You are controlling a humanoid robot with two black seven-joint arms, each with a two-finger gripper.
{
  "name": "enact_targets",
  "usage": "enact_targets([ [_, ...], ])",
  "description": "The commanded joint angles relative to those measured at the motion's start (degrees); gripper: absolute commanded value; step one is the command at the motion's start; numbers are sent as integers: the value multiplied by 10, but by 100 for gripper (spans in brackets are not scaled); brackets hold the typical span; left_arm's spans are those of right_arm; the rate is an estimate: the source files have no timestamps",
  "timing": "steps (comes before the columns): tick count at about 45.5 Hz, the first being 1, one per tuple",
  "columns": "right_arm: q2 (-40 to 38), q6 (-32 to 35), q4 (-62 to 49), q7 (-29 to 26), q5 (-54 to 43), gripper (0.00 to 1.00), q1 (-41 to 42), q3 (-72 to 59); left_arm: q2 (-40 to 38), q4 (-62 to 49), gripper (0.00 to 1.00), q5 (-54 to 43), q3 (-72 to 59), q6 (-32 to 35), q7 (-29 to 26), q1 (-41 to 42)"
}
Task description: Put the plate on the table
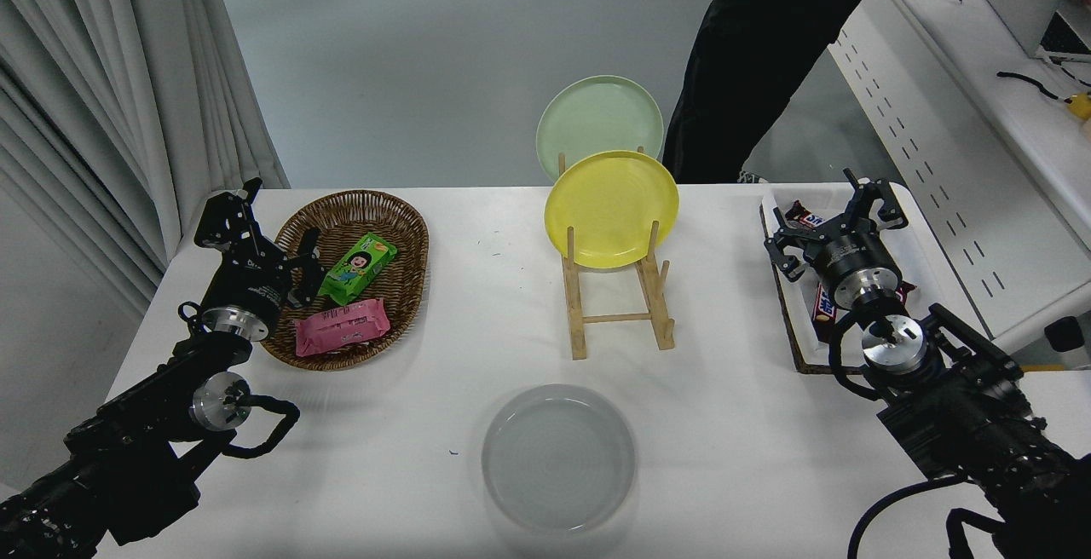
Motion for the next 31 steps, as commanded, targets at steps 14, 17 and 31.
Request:
enact_targets([
  [14,3,5,3,7,-2,99,8,-14,0,0,100,-1,0,0,0,0],
  [17,1,6,3,6,-3,99,12,-15,0,0,100,0,0,0,0,0],
  [31,0,5,4,6,-3,99,13,-28,0,0,100,0,0,0,0,0],
])
